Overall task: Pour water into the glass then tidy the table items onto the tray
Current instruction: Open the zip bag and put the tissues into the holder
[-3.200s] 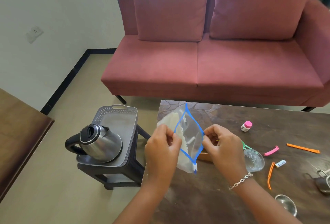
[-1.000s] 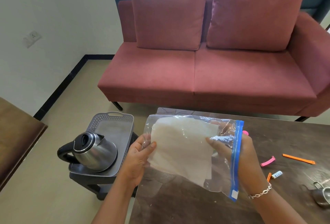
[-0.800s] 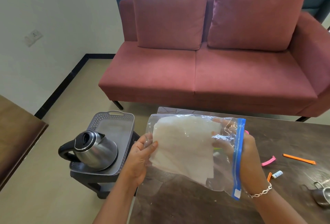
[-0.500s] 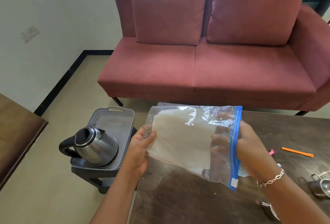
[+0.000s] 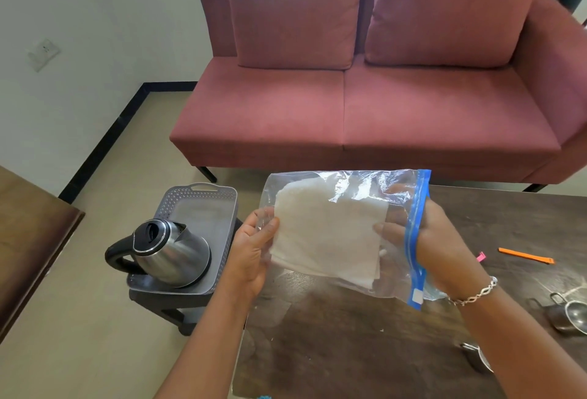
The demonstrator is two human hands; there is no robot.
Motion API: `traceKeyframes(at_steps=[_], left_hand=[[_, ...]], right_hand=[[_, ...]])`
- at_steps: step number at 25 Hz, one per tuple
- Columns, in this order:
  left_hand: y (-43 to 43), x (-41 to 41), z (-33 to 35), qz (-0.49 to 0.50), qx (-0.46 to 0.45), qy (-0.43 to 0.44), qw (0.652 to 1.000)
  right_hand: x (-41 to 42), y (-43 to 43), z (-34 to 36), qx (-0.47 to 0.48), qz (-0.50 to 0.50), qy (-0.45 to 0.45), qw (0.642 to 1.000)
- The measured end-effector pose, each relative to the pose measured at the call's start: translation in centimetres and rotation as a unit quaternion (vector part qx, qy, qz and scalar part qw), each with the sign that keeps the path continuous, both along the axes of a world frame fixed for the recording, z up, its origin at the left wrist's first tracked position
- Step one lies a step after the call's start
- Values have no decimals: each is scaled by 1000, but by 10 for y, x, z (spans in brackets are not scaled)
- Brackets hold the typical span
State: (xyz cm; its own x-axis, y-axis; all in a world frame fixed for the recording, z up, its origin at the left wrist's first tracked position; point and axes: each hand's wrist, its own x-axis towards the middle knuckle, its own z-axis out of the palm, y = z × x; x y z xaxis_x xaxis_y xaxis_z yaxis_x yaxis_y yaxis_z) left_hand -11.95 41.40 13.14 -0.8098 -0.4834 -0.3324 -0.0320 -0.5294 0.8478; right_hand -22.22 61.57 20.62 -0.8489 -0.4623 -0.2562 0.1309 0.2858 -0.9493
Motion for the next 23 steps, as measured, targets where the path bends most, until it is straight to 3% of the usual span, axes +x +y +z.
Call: traceKeyframes(at_steps=[5,10,17,23], left_hand=[[4,6,-3,-20,43,19,999],[7,7,-9,-17,70,16,997],[5,9,-14,0,80,19,997],[3,11,-18,2,176,83,981]], right_hand=[[-1,6,6,-41,15,150,988],[-4,10,8,-44,-32,249,967],[-13,26,32,-68,-65,230,969],[-31,56,63,-57,-57,237,968]])
